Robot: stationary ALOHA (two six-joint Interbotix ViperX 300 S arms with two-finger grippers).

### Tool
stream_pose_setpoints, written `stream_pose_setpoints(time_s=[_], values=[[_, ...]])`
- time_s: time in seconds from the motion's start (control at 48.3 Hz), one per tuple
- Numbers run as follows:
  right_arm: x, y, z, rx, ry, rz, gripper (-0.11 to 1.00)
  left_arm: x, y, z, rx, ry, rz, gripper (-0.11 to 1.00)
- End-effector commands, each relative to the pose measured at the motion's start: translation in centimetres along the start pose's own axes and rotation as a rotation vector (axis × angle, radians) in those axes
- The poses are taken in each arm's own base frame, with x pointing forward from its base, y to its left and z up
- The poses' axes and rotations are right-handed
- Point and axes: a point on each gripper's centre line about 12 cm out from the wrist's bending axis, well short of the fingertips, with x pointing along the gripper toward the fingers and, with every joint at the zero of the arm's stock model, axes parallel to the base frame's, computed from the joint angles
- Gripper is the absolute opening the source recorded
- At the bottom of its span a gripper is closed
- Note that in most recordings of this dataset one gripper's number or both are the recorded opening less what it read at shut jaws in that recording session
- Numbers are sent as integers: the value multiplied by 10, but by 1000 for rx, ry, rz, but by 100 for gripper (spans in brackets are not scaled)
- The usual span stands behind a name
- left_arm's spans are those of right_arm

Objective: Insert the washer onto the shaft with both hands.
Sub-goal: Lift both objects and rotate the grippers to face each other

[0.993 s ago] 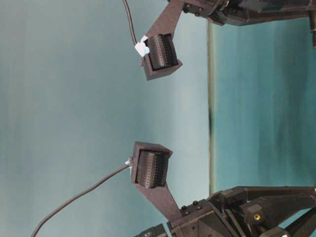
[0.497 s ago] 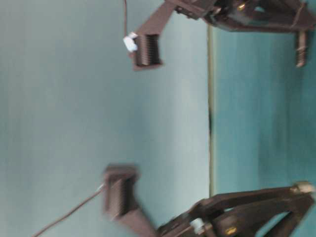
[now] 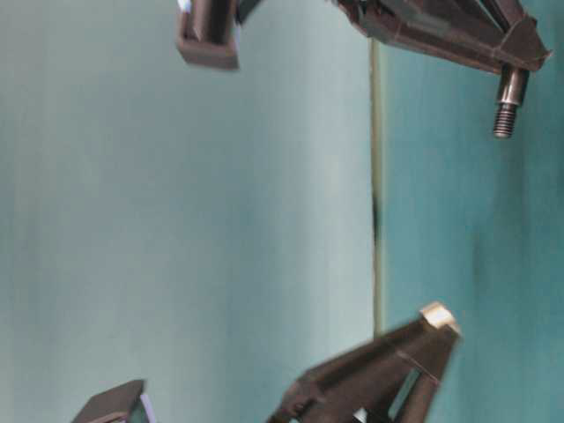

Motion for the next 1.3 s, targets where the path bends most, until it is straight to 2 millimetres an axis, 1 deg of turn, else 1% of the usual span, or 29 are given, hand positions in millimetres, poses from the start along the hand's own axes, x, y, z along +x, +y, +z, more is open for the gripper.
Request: stream_pose_setpoints(time_s=[0.0,0.248,0.393,0.641,0.807,1.035,1.283], values=[[-8,5,9,0,-88,20,0,-3,0,13,-2,-75,-1,37],[-15,7,10,1,-178,36,0,-2,-2,16,0,-93,-6,37],[-15,8,10,-2,-194,41,0,-1,-2,19,-1,-104,-8,37],[-13,17,10,-8,-238,68,0,3,-6,27,0,-136,-17,37],[-12,23,9,24,-253,90,0,12,-13,32,-14,-160,-38,37],[-7,32,4,38,-264,120,0,27,-24,31,-55,-194,-69,37],[-1,35,2,77,-302,140,0,36,-25,29,-73,-210,-75,37]])
